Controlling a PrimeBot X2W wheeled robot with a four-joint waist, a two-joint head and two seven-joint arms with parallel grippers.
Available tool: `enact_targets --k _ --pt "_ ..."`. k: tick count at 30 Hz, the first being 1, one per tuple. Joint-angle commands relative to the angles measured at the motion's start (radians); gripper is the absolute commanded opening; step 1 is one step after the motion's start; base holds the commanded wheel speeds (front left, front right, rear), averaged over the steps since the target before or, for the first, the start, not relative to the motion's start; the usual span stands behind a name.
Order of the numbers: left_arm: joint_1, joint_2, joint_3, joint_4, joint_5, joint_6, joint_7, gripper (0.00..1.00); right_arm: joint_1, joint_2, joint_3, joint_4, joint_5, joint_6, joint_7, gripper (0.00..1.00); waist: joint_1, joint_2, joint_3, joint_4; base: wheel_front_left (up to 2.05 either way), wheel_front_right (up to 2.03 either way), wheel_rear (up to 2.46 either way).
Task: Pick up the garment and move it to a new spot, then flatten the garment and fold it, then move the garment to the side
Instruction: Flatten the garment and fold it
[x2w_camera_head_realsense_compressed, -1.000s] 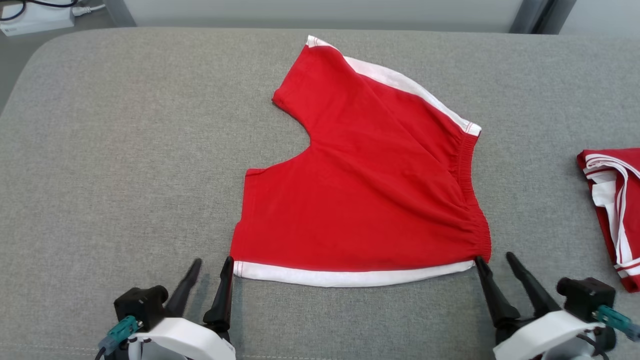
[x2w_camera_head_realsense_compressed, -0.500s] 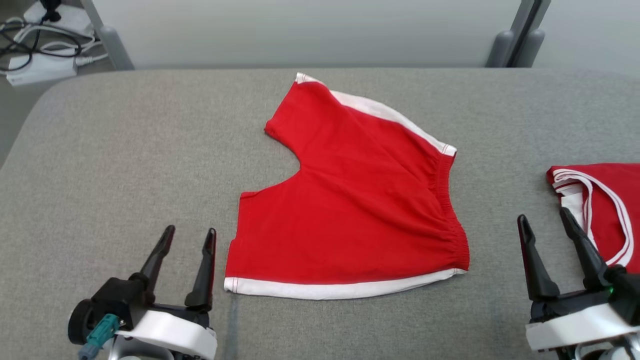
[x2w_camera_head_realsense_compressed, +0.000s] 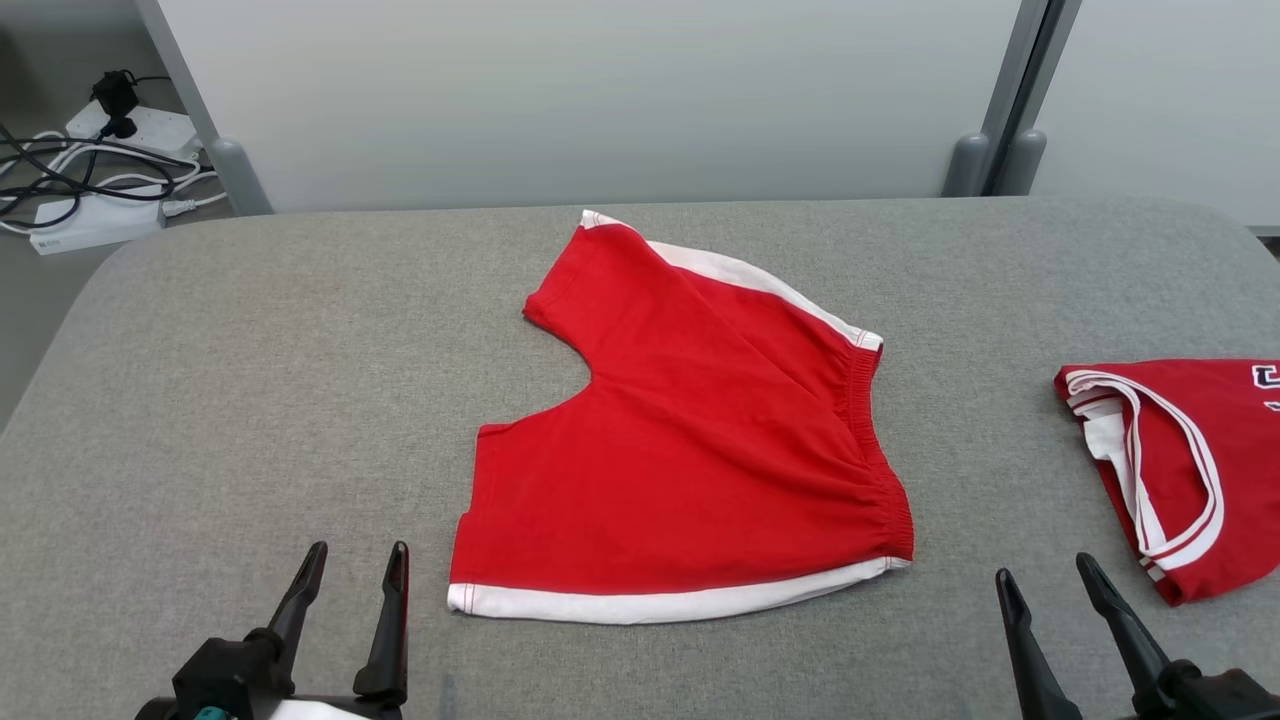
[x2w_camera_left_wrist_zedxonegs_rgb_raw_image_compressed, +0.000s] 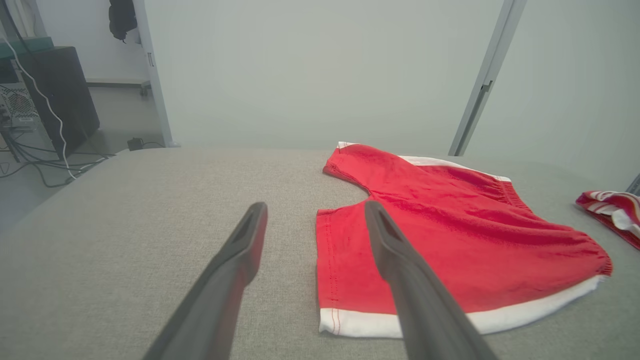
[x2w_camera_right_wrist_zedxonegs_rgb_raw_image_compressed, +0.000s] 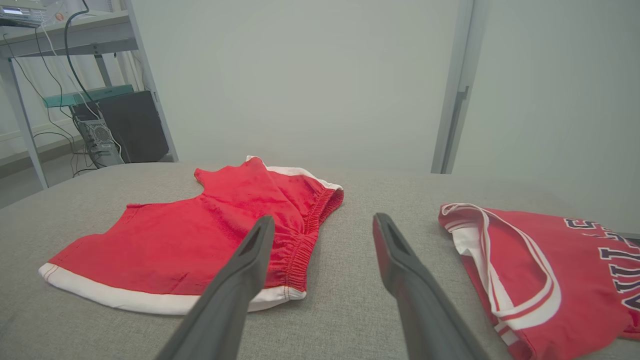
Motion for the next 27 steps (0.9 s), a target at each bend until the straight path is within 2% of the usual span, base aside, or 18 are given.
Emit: enact_targets --k 1,27 --pt "-0.026 0.013 0.044 -0.025 0.012 0.003 -0.013 1.0 -0.014 -0.011 0.021 -0.034 -0.008 0.0 -0.012 1.0 0.0 -0.0001 0.0 0.0 0.0 0.0 0.0" --pt "-0.043 -0.025 0.062 0.001 0.039 -0.065 -0.011 1.0 -0.037 -0.001 0.023 -0.031 0.011 0.0 -0.012 1.0 0.0 -0.0001 0.039 0.009 0.0 0.0 0.0"
